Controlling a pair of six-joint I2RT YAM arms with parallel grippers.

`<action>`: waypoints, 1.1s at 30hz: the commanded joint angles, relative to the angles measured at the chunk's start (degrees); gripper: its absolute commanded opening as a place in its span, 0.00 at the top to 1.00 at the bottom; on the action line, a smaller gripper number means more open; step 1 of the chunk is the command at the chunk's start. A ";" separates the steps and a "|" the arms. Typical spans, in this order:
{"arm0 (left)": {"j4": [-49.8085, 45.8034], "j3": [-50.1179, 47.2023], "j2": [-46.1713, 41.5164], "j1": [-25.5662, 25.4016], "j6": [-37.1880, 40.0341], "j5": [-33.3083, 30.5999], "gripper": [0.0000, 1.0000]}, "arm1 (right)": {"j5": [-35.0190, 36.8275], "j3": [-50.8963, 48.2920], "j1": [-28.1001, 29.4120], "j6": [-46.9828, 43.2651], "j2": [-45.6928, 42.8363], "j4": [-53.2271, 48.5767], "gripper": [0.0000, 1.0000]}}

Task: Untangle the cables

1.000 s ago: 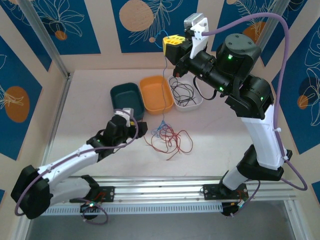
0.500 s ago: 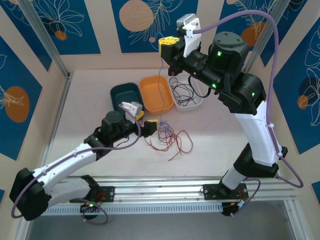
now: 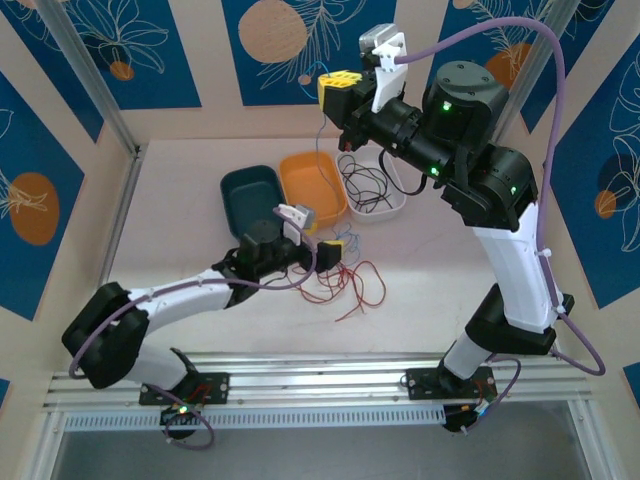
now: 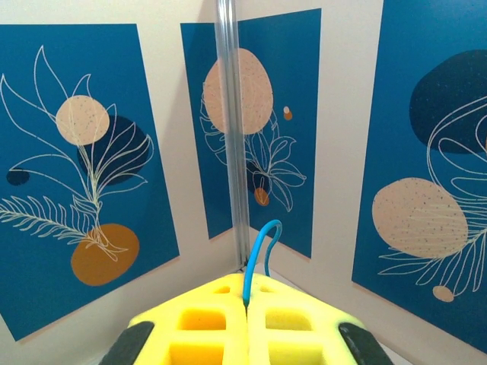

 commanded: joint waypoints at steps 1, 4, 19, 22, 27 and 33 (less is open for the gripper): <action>13.76 0.09 0.73 -0.79 -2.46 -1.44 0.01 | -0.30 1.31 -0.35 0.96 0.33 -0.44 1.00; 16.43 0.21 0.76 -1.31 -0.92 0.45 0.00 | -0.13 1.27 -0.43 0.98 0.41 -0.75 1.00; 18.42 0.83 7.02 -1.68 -7.03 -10.01 0.24 | 0.71 6.05 -0.79 1.73 1.88 -3.08 1.00; 19.00 -0.26 9.30 -1.71 -8.22 -8.21 0.35 | 0.80 5.50 -0.79 1.47 0.72 -2.53 1.00; 17.67 -2.77 12.08 -1.69 -8.76 -5.10 0.53 | 1.77 5.02 -0.87 0.33 -0.78 -1.02 1.00; 16.38 -7.13 13.38 -1.71 -9.05 -3.10 0.71 | 3.54 5.28 -0.87 -1.77 -2.26 0.91 1.00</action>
